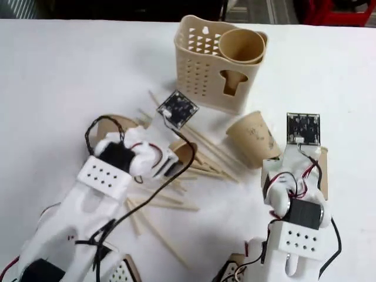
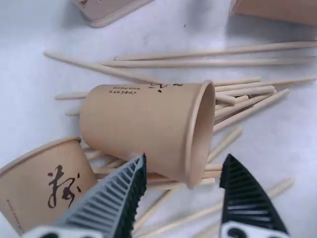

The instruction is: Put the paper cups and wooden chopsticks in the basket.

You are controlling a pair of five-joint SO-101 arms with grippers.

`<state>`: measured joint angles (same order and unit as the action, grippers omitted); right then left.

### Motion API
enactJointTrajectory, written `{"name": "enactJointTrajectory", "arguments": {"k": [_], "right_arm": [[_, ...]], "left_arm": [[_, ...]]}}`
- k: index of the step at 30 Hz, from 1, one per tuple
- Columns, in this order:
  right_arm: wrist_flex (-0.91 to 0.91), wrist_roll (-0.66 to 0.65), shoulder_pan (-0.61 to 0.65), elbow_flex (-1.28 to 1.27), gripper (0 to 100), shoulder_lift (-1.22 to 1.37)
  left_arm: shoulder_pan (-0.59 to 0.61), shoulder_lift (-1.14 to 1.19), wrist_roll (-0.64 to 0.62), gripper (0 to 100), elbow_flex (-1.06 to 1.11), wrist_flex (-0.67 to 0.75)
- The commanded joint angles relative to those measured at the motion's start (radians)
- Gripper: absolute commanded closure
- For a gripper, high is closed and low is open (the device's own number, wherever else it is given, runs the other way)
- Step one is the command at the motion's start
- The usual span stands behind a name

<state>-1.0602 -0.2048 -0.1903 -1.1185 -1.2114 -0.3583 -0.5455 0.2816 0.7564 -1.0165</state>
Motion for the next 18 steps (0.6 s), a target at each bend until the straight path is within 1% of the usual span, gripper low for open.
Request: {"name": "enactJointTrajectory", "arguments": {"k": [1, 10, 16, 18], "right_arm": [[0.042, 0.008, -0.005, -0.017, 82.9, -0.041], [0.059, 0.008, -0.005, -0.032, 82.9, -0.051], [0.056, 0.008, -0.005, -0.032, 82.9, -0.051], [0.056, 0.008, -0.005, -0.032, 82.9, -0.051]], "left_arm": [[-0.016, 0.01, -0.009, 83, -0.026, 0.091], [-0.019, 0.005, -0.009, 97, -0.026, 0.104], [-0.019, 0.004, -0.009, 97, -0.035, 0.097], [-0.019, 0.004, -0.009, 94, -0.035, 0.092]]}}
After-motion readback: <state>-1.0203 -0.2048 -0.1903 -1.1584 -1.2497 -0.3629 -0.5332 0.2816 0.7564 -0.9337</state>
